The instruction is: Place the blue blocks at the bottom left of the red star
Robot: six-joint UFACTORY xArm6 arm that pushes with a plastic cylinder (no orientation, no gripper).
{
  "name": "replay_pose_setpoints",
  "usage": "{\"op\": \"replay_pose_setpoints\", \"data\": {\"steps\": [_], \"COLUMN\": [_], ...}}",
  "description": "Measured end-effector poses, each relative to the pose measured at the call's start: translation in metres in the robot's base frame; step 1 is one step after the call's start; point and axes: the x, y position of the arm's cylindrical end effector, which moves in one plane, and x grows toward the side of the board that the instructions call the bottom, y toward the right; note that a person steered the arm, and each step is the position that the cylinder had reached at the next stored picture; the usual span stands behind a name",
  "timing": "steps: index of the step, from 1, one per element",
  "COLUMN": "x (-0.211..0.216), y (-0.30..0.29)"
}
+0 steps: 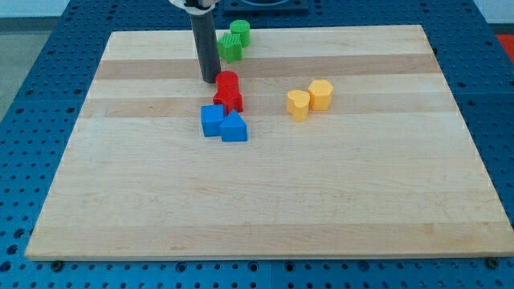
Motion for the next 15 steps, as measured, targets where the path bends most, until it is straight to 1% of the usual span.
{"op": "replay_pose_setpoints", "data": {"steps": [1, 2, 3, 4, 5, 6, 7, 8, 10, 12, 14, 15], "x": [0.0, -0.009, -0.017, -0.007, 0.027, 0.062, 0.091, 0.101, 0.102, 0.116, 0.119, 0.128], "y": [0.0, 0.0, -0.016, -0.054, -0.073, -0.079, -0.079, -0.075, -0.041, -0.01, -0.008, -0.007]}}
